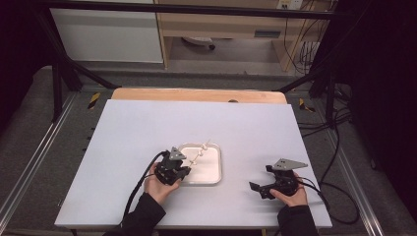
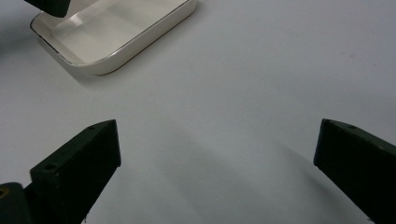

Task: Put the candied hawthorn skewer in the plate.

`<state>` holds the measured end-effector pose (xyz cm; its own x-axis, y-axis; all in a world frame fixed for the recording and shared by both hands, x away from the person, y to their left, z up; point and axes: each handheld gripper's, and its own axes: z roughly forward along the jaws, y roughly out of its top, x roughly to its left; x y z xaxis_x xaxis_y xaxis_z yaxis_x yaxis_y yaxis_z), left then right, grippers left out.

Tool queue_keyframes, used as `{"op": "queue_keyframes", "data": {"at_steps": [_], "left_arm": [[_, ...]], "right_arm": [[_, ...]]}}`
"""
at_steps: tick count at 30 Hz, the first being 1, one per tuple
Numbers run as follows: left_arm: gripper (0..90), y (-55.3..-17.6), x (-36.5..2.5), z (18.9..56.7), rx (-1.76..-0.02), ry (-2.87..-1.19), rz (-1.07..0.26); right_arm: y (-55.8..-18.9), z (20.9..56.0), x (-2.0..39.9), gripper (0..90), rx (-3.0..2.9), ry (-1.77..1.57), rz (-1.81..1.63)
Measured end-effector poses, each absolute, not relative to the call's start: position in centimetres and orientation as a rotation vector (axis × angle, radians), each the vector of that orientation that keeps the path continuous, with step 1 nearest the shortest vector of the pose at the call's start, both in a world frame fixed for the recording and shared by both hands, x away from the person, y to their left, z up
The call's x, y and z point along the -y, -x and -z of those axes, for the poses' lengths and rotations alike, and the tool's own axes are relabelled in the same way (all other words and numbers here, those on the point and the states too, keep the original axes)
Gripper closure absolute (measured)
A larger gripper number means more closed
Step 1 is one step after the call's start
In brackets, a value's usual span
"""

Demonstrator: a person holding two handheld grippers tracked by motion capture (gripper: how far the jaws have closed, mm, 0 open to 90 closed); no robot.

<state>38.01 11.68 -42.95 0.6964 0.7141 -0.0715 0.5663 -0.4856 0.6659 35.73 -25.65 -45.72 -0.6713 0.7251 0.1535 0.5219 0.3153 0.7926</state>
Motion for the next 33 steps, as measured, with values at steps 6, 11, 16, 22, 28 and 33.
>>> {"op": "queue_keyframes", "data": {"at_steps": [6,11,16,22,28,33], "left_arm": [[88.1,-38.0,-11.3,43.3,-1.004,-2.256,-0.287],[88.1,-38.2,-11.1,43.5,-1.026,-2.289,-0.283],[88.0,-38.2,-11.0,43.4,-1.046,-2.298,-0.286],[87.3,-38.2,-11.0,43.5,-1.028,-2.301,-0.289],[79.6,-38.0,-11.3,43.1,-0.989,-2.279,-0.278],[70.7,-37.8,-12.0,42.6,-0.964,-2.259,-0.261]], "right_arm": [[-35.7,45.8,25.6,1.4,-2.354,-1.143,-1.281],[-35.7,45.8,25.6,1.3,-2.356,-1.145,-1.278],[-35.7,45.8,25.6,1.4,-2.353,-1.144,-1.283],[-35.7,45.7,25.6,1.4,-2.353,-1.146,-1.279],[-35.7,45.7,25.6,1.4,-2.354,-1.147,-1.277],[-35.6,45.7,25.7,1.4,-2.347,-1.151,-1.284]]}}
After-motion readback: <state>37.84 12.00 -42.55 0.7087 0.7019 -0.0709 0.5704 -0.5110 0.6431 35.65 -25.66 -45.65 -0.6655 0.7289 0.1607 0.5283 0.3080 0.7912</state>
